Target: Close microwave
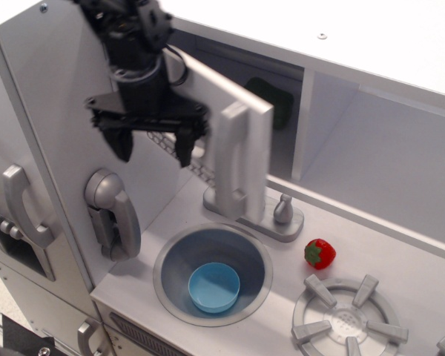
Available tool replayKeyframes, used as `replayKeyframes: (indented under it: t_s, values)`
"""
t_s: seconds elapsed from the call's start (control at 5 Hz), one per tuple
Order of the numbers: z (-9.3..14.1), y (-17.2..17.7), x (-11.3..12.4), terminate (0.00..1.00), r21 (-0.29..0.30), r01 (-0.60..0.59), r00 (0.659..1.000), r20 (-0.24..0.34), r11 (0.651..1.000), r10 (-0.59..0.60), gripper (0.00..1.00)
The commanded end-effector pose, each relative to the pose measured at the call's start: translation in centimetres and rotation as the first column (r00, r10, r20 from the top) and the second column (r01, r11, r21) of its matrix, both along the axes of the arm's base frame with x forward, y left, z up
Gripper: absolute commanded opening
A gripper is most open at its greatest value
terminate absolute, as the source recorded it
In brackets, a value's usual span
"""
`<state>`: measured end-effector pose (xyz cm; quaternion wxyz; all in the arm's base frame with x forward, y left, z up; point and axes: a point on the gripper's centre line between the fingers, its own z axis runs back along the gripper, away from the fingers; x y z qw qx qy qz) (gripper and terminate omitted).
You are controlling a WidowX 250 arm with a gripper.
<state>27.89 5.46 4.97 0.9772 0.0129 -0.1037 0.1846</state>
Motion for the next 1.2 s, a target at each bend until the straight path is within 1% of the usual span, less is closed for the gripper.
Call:
replayKeyframes:
  t_s: [0.0, 0.2, 0.4, 0.6, 0.8, 1.0]
  values:
    - [2.0, 0.0, 2.4, 0.0, 0.009, -0.019, 0.998, 0.064, 1.0, 0.019, 1.0]
    - [2.7, -0.2, 2.8, 0.0, 0.014, -0.002, 0.99, 0.142, 1.0, 0.0, 1.0]
    - [2.5, 0.1, 2.3, 0.0, 0.028, 0.013, 0.984, 0.179, 1.0, -0.018, 1.0]
    - [2.1, 0.5, 1.7, 0.0, 0.028, 0.023, 0.982, 0.186, 0.999, -0.027, 1.0]
    - [0.8, 1.7, -0.4, 0.0, 0.035, 0.051, 0.998, 0.041, 0.998, -0.053, 1.0]
    - [0.5, 2.5, -3.1, 0.0, 0.048, 0.087, 0.996, 0.02, 0.995, -0.088, 1.0]
